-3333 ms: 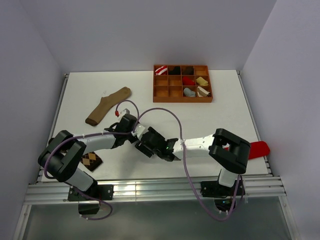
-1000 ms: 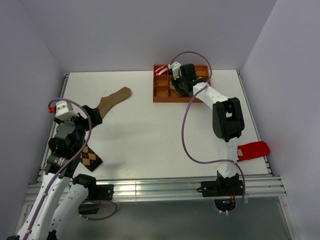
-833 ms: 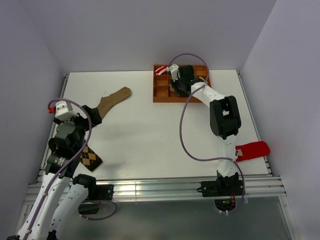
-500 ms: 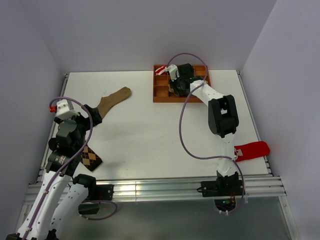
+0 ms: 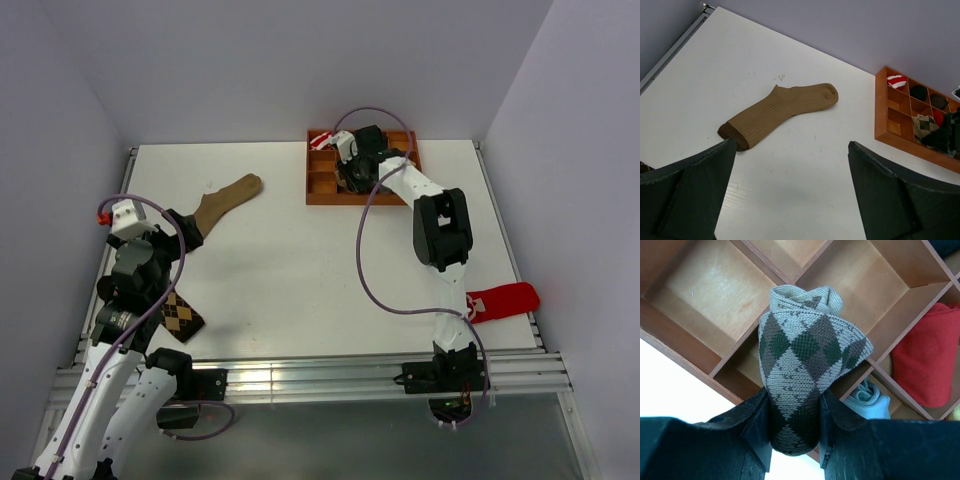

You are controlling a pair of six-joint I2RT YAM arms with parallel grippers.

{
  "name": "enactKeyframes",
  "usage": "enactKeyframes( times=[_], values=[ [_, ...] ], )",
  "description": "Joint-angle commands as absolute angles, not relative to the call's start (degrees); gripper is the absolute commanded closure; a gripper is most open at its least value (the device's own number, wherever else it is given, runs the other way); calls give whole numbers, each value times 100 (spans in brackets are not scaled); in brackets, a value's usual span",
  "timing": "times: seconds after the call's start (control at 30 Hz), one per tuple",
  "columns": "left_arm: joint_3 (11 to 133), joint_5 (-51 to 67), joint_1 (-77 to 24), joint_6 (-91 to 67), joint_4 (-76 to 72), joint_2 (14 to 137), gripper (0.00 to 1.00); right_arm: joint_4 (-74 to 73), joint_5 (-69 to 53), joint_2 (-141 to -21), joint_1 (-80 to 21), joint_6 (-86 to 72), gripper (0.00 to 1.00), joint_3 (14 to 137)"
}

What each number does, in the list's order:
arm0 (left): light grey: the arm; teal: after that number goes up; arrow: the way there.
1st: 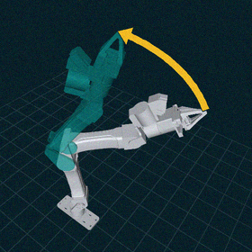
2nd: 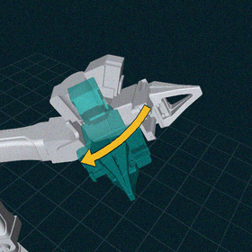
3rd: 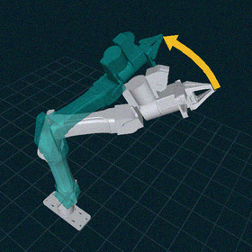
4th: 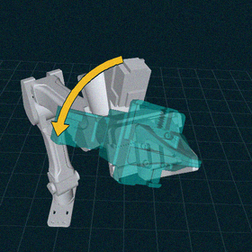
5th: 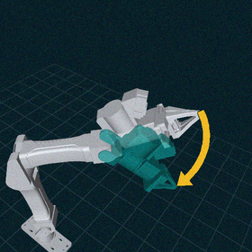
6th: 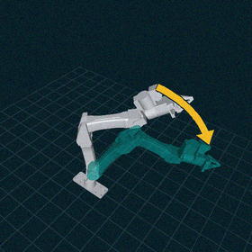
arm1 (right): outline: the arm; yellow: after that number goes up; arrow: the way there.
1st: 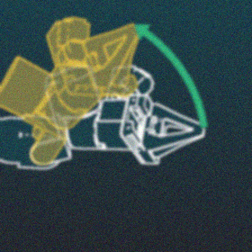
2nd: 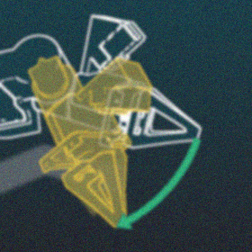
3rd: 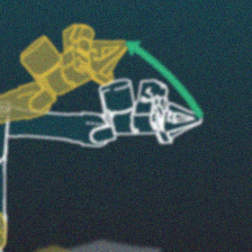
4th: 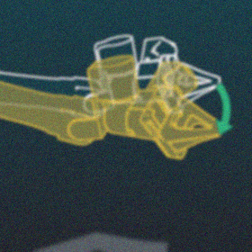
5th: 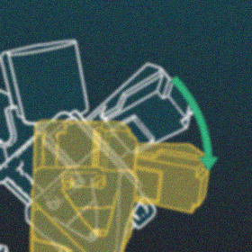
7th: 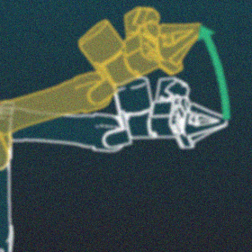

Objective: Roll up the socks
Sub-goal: Place the sock in the storage box.

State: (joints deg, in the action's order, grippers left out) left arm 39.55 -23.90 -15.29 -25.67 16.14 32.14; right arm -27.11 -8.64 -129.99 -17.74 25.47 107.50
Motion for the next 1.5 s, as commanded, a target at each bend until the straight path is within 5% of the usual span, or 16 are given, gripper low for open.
enactKeyframes(
  times=[0.0, 0.67, 0.93, 1.47],
  values=[
    [3938, -2496, -1494, -2443, 1468, 3217, 1, -3121, -993, -13193, -1732, 2654, 100, 10724],
    [3911, -2531, -1494, -2408, 1450, 3190, 1, -4033, -1292, -13192, -1652, 2909, 100, 10907],
    [3885, -2505, -1494, -2408, 1441, 3182, 1, -4887, -1328, -13825, -1652, 2928, 100, 11945],
    [3902, -2505, -1494, -2399, 1476, 3261, 0, -4457, -1187, -13755, -1705, 2399, 61, 11875]
  ],
)
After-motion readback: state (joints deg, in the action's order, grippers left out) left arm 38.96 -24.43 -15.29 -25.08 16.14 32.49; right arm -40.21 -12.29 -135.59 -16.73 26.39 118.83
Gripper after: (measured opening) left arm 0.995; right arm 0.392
